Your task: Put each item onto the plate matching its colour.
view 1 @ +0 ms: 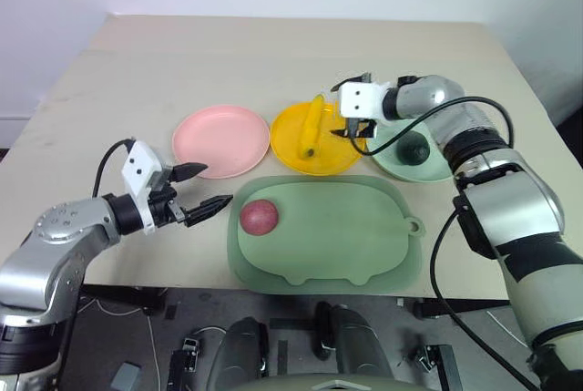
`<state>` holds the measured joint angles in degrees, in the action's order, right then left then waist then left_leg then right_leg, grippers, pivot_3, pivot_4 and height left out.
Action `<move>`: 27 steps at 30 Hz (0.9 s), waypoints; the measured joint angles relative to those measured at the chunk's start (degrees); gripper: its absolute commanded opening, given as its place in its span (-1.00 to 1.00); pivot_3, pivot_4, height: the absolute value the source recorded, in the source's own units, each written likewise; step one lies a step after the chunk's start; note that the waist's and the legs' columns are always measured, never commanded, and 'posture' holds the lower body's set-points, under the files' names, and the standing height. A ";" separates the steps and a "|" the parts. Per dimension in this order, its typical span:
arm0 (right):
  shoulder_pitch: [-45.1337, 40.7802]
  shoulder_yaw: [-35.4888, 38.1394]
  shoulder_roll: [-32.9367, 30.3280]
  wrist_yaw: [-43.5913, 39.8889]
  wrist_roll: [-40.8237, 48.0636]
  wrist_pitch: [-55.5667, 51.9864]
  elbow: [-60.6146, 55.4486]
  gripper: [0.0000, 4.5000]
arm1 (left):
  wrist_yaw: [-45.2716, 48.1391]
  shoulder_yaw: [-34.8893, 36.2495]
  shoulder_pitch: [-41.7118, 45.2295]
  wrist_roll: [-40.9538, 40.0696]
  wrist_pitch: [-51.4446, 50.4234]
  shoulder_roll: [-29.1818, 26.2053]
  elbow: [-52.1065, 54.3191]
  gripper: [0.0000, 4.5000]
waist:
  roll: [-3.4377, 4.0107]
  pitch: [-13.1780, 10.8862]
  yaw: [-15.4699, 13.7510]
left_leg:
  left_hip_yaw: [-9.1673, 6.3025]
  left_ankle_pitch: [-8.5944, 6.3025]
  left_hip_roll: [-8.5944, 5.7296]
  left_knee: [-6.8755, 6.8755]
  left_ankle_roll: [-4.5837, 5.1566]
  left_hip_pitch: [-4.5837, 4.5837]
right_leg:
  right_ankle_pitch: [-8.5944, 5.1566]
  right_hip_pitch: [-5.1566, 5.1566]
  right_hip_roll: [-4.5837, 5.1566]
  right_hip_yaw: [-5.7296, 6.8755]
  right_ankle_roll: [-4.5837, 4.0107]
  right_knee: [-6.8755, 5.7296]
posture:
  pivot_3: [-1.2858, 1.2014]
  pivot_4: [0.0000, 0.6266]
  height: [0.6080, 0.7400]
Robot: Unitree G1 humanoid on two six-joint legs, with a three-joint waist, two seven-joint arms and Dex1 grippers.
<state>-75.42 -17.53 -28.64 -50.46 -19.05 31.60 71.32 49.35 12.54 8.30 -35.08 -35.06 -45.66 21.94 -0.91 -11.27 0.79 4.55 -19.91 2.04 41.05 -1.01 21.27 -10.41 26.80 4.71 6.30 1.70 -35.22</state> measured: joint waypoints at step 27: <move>41.29 16.16 -13.60 -11.18 30.59 -41.74 -70.60 0.98 | 23.83 -25.27 17.94 15.88 11.66 0.91 -18.65 1.00 | 0.09 -0.05 -1.48 | 0.04 -0.18 -0.04 0.06 0.34 0.03 | 0.00 -0.01 -0.07 0.04 0.02 0.03 | 0.03 -0.52 1.00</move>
<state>-34.13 -1.37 -42.24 -61.64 11.54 -10.15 0.72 73.18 -12.73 26.24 -19.20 -23.40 -44.75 3.29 -0.82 -11.33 -0.69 4.59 -20.09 1.99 41.11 -0.68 21.30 -10.42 26.80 4.64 6.35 1.72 -35.19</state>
